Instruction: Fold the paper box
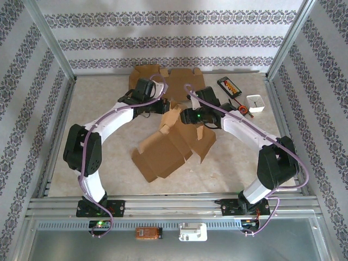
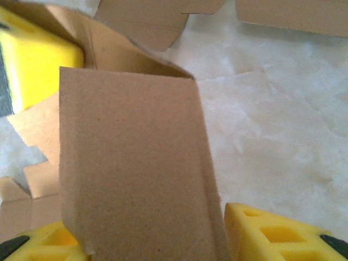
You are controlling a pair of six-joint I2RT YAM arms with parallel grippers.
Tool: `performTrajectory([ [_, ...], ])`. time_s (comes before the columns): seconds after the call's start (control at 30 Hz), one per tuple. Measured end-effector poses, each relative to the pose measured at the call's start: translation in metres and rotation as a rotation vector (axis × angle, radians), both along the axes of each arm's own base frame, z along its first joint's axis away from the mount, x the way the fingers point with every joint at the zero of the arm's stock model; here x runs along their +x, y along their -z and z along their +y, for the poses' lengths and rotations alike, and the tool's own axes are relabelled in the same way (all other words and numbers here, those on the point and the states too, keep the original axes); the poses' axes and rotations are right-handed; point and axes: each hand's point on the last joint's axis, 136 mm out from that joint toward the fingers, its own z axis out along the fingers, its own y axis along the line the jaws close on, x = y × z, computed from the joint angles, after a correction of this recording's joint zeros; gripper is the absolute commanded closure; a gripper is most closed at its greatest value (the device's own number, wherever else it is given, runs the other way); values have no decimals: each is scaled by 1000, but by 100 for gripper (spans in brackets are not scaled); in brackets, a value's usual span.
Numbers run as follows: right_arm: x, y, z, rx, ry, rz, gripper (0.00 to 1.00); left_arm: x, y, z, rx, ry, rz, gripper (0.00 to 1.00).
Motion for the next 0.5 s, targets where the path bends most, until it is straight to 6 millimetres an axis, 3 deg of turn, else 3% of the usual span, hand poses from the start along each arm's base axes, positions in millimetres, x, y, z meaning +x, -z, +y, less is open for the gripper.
performTrajectory([
  [0.3,-10,13,11,-88,-29,-44,49,-27,23,24,-68,-175,54,100],
  [0.5,-16,26,13,-158,-65,-92,45,-39,34,29,-111,-273,64,100],
])
